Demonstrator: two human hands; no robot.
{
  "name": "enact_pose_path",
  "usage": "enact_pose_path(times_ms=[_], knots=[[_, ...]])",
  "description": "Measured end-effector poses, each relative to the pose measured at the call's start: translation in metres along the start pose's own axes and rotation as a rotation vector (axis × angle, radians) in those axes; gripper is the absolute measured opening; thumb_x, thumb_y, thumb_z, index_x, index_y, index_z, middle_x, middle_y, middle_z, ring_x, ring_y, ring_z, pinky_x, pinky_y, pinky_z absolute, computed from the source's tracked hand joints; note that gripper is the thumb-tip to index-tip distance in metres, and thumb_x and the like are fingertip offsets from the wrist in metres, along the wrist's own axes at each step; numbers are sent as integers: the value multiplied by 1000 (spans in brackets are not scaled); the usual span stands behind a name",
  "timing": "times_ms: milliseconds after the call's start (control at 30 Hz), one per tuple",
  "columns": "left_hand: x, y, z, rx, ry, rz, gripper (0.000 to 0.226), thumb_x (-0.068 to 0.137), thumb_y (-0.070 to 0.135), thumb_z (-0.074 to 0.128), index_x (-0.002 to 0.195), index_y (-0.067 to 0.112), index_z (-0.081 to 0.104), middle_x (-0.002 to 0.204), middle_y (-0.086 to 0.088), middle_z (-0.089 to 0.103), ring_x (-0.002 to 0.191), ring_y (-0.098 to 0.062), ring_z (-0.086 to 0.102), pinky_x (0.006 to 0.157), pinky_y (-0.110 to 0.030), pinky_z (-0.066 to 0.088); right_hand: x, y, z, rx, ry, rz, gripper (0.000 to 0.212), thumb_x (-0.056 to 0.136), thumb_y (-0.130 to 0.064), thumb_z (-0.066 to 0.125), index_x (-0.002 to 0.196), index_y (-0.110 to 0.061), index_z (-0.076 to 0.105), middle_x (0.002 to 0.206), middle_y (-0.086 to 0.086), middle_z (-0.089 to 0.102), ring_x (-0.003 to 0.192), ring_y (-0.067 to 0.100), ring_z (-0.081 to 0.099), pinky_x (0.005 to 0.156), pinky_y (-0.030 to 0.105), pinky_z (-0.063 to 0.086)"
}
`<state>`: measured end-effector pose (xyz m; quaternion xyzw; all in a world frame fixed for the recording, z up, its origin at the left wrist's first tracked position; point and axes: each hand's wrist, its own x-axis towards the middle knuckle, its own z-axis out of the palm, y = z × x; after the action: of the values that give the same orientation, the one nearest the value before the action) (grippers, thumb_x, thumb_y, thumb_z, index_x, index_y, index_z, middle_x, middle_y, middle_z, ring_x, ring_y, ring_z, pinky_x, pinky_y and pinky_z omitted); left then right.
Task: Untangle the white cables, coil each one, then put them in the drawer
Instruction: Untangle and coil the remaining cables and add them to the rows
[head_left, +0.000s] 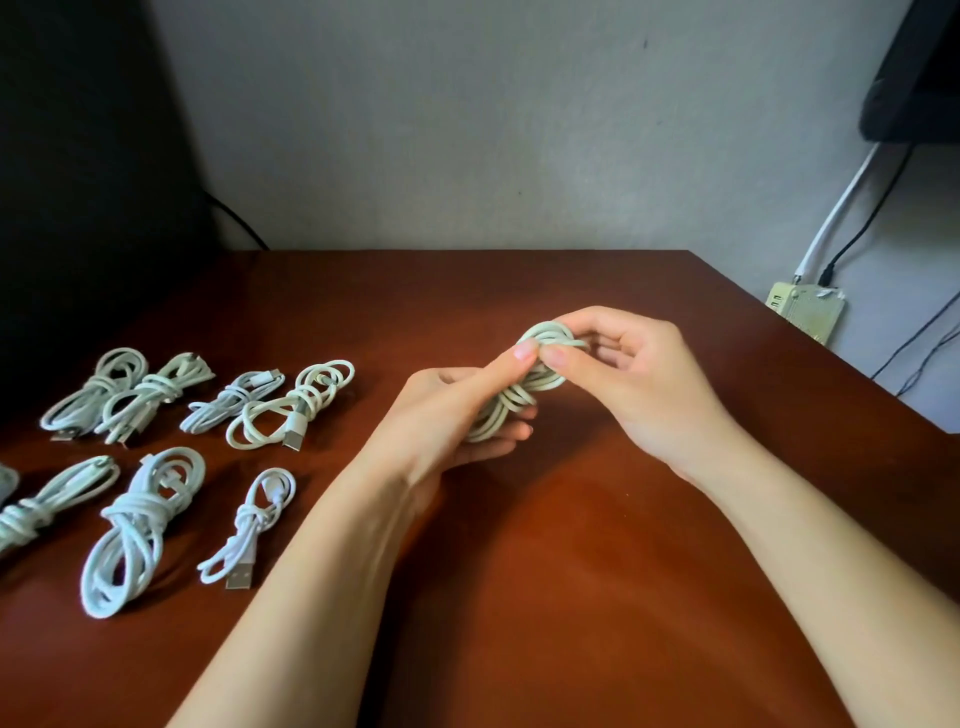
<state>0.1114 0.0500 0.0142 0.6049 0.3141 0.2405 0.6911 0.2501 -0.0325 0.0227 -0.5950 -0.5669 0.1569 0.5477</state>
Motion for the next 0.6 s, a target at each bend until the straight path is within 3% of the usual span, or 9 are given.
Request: enact_pose_path(times_ms=[100,200,400,600], knots=[[0,0,0,-49,-15,19,43,59,51,68,77,13,75,74,-4,71,62,-8,65,67,-23,57,0,-3,-2,90,-20,60,12,85,-11,65,95,-15,71,92,3,73,88,15,67,79,20,53],[0,0,1,-81,-48,23,43,61,48,68,80,9,76,75,-6,71,62,-9,63,67,-22,57,0,-4,-4,246,-79,164,22,81,-23,64,97,-10,71,91,9,72,86,15,67,77,24,55],[0,-1,1,-84,-85,26,41,66,45,68,83,9,77,76,-7,71,61,-9,60,56,-17,48,1,-3,-4,472,-152,283,16,80,-31,65,84,-19,75,83,2,70,76,11,64,67,19,52],[0,-1,2,-119,-13,19,39,61,42,70,85,11,78,73,-4,72,55,-5,60,52,-18,41,2,-4,-1,550,-166,320,25,84,-32,59,93,-12,72,86,3,68,80,11,64,66,20,53]])
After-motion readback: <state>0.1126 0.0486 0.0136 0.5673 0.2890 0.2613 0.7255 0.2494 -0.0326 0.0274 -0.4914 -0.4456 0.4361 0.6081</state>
